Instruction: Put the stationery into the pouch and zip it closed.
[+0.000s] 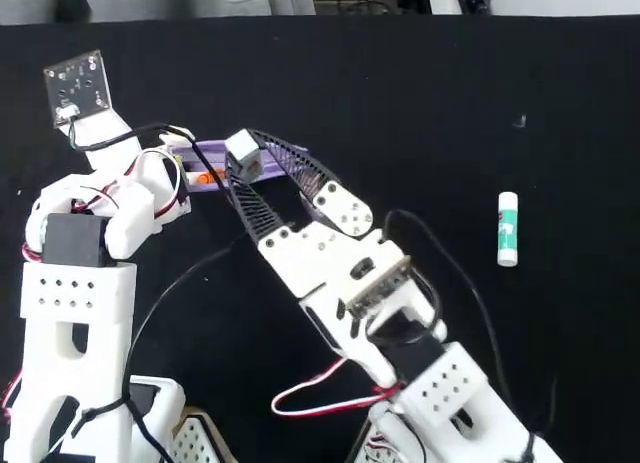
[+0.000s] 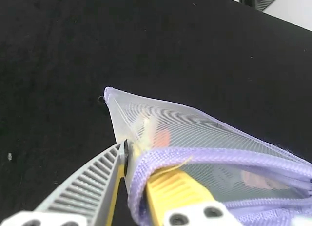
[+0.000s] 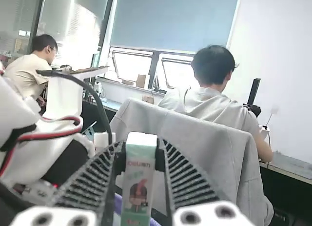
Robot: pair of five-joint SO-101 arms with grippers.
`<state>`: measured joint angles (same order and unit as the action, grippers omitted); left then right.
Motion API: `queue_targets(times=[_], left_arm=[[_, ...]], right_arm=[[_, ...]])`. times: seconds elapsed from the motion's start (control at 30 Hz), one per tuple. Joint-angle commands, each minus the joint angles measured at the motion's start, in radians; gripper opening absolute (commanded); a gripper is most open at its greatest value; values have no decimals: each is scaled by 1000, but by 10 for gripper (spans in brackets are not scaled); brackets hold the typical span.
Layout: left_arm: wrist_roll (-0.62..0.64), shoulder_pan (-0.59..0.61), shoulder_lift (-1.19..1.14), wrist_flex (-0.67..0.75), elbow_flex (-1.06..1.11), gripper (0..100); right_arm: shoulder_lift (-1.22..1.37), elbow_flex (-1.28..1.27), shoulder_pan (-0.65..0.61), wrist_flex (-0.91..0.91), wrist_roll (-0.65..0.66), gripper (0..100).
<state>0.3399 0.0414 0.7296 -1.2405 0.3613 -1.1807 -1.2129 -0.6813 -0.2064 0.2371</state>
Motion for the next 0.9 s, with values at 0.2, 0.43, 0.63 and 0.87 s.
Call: queue_targets(times=[0.2,0.43,0.63,0.87], left_arm=[[14,-10,18,21,-15,29],[14,-10,18,21,-15,29],[14,-5,18,21,-13,29],[14,-2,18,21,-12,29]], right_arm=[[332,-1,29,-322,3,11],[490,1,72,-434,2,15],[504,2,72,-436,-2,191],[503,2,69,-431,0,195]])
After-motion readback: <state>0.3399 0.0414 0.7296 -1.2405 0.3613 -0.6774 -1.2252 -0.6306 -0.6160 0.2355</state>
